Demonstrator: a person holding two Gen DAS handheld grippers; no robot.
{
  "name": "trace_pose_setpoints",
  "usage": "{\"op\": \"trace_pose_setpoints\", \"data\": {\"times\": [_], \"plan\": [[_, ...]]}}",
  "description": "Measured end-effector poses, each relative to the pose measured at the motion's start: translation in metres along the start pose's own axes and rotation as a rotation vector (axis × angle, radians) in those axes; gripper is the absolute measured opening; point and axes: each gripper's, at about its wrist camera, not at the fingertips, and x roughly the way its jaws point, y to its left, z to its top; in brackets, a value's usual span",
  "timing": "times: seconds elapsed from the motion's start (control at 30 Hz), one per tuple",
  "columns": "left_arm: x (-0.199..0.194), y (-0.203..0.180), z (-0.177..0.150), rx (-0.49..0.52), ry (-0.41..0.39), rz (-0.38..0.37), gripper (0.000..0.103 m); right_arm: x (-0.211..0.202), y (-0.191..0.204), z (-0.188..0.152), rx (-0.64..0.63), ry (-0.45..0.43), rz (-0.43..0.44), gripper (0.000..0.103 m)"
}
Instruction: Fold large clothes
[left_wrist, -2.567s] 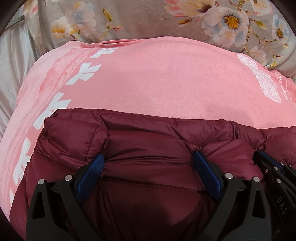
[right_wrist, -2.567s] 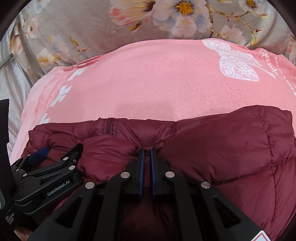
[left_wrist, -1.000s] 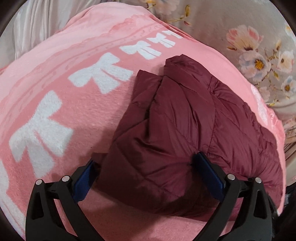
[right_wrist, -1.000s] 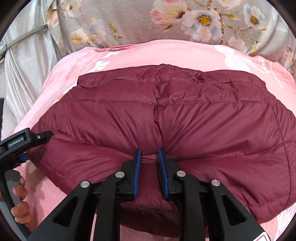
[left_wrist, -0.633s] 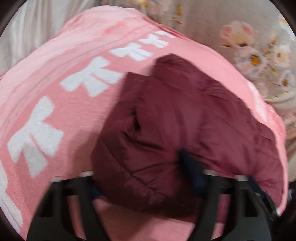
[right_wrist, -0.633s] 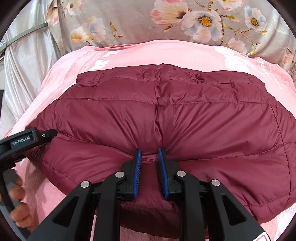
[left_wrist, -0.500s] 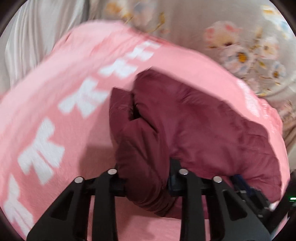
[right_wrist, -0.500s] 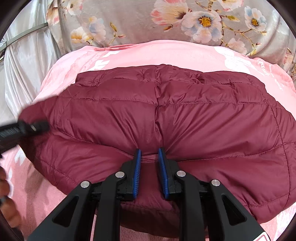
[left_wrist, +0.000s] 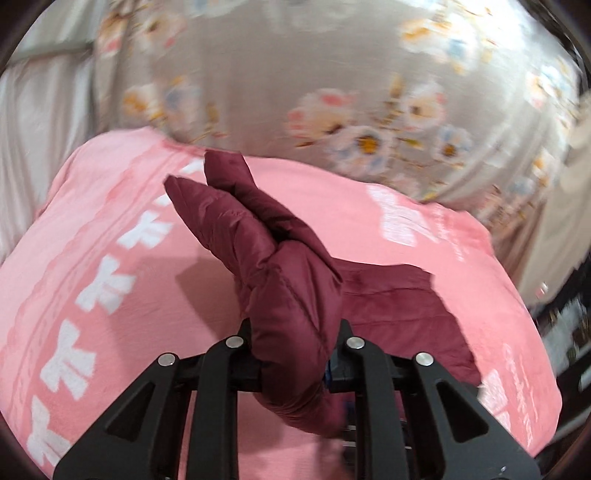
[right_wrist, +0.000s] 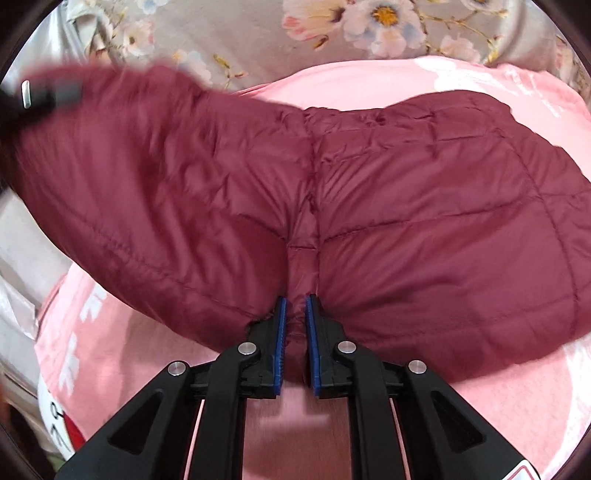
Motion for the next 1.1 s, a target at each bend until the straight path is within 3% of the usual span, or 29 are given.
{"op": "trace_pose_setpoints", "data": {"times": [0.1,0.2,0.27,0.4,0.63,0.7,0.73,0.77,0.8,0.9,0.97,1.07,1.1], "plan": [[0.004,-0.041,0.005,0.066,0.006,-0.047,0.019,-0.006,-0.007,0.001,0.035,0.003,0.042,0.009],[0.016,-0.078,0.007,0.109,0.033,-0.105,0.019,-0.046,-0.034,0.001,0.131,-0.042,0.109,0.009],[0.032,-0.105,0.003,0.134,0.062,-0.13,0.019,-0.08,-0.05,-0.001,0.123,-0.087,0.058,0.009],[0.071,-0.151,-0.016,0.151,0.146,-0.168,0.019,-0.118,-0.083,-0.011,0.135,-0.097,-0.084,0.011],[0.161,-0.201,-0.071,0.151,0.372,-0.129,0.023,-0.137,-0.136,-0.04,0.223,-0.065,-0.208,0.013],[0.166,-0.209,-0.078,0.167,0.371,-0.1,0.028,-0.144,-0.149,-0.046,0.249,-0.071,-0.224,0.013],[0.165,-0.211,-0.078,0.167,0.375,-0.106,0.037,-0.148,-0.152,-0.045,0.256,-0.079,-0.229,0.013],[0.162,-0.211,-0.075,0.146,0.386,-0.147,0.049,-0.153,-0.158,-0.044,0.262,-0.086,-0.233,0.013],[0.157,-0.21,-0.071,0.125,0.395,-0.184,0.053,-0.157,-0.161,-0.041,0.266,-0.101,-0.235,0.013],[0.128,-0.199,-0.043,0.037,0.365,-0.318,0.07,-0.168,-0.169,-0.023,0.263,-0.15,-0.233,0.013],[0.1,-0.185,-0.016,-0.004,0.283,-0.389,0.088,-0.179,-0.166,-0.002,0.255,-0.198,-0.212,0.015],[0.068,-0.156,0.021,-0.057,0.136,-0.346,0.095,-0.183,-0.167,0.039,0.261,-0.266,-0.171,0.019],[0.064,-0.147,0.029,-0.068,0.111,-0.323,0.096,-0.185,-0.164,0.053,0.266,-0.29,-0.151,0.029]]}}
